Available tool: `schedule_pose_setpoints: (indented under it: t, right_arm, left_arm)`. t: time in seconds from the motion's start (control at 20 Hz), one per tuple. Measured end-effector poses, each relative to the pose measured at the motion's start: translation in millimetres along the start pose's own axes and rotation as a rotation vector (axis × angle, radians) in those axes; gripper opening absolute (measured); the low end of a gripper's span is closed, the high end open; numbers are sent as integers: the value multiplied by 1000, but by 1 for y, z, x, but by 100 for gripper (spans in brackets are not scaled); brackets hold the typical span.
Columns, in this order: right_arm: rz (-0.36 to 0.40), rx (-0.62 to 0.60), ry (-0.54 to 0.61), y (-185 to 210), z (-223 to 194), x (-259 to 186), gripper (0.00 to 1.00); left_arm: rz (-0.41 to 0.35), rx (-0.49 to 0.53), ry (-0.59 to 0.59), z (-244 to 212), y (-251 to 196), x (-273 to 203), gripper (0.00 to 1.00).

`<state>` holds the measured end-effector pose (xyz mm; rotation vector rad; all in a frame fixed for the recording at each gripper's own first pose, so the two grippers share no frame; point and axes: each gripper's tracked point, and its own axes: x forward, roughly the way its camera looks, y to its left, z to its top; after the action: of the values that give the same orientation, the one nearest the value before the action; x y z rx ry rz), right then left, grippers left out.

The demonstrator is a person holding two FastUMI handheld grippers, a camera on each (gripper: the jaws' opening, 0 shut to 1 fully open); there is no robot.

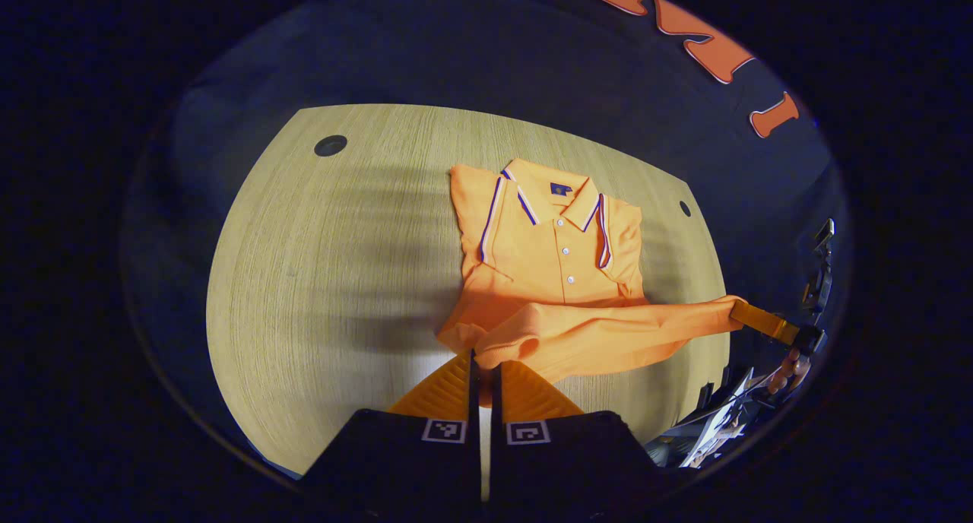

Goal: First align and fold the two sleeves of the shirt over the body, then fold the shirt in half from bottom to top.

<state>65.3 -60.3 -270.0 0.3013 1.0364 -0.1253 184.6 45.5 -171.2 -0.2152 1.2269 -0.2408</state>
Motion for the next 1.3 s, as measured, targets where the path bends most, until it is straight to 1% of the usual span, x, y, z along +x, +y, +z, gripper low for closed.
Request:
schedule_pose_setpoints:
  t: [0.2,0.3,0.55,0.65,0.8,0.9,0.95,1.0,1.1,1.15,1.2,1.25,1.3]
  right_arm:
    - [13,5,4,1,25,18,1]
    - [19,13,12,0,38,30,0]
    - [31,25,27,-3,70,62,0]
    - [31,29,43,-5,77,76,0]
    - [30,46,60,-9,87,98,0]
    - [39,60,71,-9,94,114,0]
    - [38,83,71,-9,98,122,0]
    - [39,119,75,-10,101,129,0]
    - [47,180,83,-11,106,143,1]
    - [51,213,86,-11,107,149,1]
    - [62,241,85,-9,111,152,7]
    - [74,264,77,-7,115,156,2]
    - [92,277,71,-4,120,157,4]
  left_arm:
    - [0,-32,9,27,-1,14,5]
    - [-14,-61,8,42,-4,21,5]
    - [1,-85,28,65,2,49,5]
    - [-9,-107,40,75,2,60,5]
    - [-3,-124,35,92,7,76,4]
    - [26,-127,13,106,13,85,5]
    - [42,-137,12,108,17,91,5]
    - [40,-151,21,109,17,96,5]
    - [18,-180,42,108,13,110,8]
    - [19,-188,32,111,13,111,13]
    - [6,-202,5,116,12,114,15]
    - [-13,-213,-39,126,9,115,19]
    - [-30,-218,-86,136,6,112,29]
